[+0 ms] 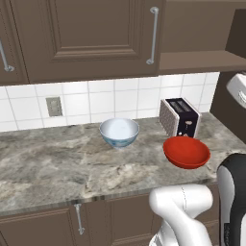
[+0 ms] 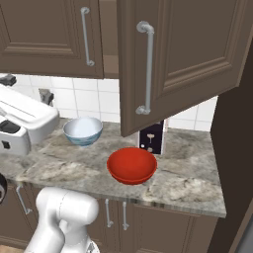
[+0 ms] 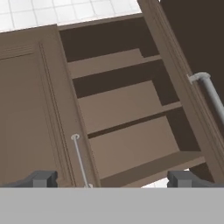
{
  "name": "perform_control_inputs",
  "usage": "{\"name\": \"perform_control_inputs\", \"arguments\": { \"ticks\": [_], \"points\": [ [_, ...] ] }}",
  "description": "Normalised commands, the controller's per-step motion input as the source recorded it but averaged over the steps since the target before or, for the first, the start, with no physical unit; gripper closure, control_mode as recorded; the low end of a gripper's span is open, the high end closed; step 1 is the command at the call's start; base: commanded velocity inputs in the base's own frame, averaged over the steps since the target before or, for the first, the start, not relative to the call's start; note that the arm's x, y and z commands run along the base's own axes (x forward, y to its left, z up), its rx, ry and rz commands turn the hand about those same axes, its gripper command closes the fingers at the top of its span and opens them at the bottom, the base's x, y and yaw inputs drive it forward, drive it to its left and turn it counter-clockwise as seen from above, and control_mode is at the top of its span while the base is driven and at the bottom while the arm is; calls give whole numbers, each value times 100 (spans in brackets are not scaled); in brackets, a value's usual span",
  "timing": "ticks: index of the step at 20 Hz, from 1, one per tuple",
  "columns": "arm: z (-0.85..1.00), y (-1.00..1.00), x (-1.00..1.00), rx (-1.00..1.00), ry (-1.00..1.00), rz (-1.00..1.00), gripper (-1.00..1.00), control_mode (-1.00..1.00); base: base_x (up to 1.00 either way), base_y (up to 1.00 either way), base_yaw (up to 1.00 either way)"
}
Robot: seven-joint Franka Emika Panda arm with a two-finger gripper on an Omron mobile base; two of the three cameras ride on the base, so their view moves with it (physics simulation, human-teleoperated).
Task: Open the cabinet. Pick the bowls from the counter and place them in the cabinet. Then close the cabinet.
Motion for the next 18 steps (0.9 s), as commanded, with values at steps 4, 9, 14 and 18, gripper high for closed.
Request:
{"name": "perform_control_inputs", "arguments": {
  "ticks": [4, 9, 14, 18],
  "points": [
    [-29, -19, 50, 0, -1, -1, -100, -100, 0, 0, 0],
    [-32, -25, 48, 0, 0, -3, -100, -100, 0, 0, 0],
    [-35, -30, 40, 0, -1, -9, -100, -100, 0, 0, 0],
    [-44, -30, 43, 0, -3, -8, -100, -100, 0, 0, 0]
  ]
}}
